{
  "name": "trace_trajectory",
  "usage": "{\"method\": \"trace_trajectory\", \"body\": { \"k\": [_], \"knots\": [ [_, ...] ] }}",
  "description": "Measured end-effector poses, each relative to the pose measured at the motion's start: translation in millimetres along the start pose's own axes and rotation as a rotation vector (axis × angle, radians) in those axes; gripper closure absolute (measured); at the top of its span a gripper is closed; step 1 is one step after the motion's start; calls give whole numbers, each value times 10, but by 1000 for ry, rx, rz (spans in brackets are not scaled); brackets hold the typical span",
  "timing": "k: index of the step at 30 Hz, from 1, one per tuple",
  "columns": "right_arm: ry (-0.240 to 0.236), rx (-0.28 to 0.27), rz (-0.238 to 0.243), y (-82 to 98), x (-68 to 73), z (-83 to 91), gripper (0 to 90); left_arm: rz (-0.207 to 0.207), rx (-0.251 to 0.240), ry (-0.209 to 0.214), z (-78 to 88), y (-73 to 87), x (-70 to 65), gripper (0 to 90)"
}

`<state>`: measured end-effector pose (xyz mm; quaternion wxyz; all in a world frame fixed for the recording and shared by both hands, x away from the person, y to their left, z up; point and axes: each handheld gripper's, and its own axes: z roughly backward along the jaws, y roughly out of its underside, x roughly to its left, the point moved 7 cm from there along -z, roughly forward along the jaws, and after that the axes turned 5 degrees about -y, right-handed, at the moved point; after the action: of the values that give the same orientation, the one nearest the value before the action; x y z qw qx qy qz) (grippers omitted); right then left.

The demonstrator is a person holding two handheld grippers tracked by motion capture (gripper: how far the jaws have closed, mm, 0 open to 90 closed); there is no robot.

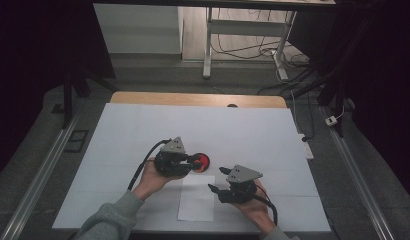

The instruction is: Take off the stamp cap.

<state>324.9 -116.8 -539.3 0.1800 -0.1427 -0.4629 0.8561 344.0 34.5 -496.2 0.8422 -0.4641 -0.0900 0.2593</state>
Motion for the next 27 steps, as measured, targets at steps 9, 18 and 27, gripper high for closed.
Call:
{"method": "trace_trajectory", "body": {
  "k": [9, 18, 27],
  "knots": [
    [-19, -2, 5, -31, 46, -81, 315, -1, 8, 10, -21, 5, -17, 724],
    [-22, -17, -5, -76, 63, -141, 315, 2, 10, 17, -44, 7, -41, 724],
    [-13, -28, -11, -131, 71, -183, 319, -2, 16, 28, -77, 16, -66, 724]
  ]
}}
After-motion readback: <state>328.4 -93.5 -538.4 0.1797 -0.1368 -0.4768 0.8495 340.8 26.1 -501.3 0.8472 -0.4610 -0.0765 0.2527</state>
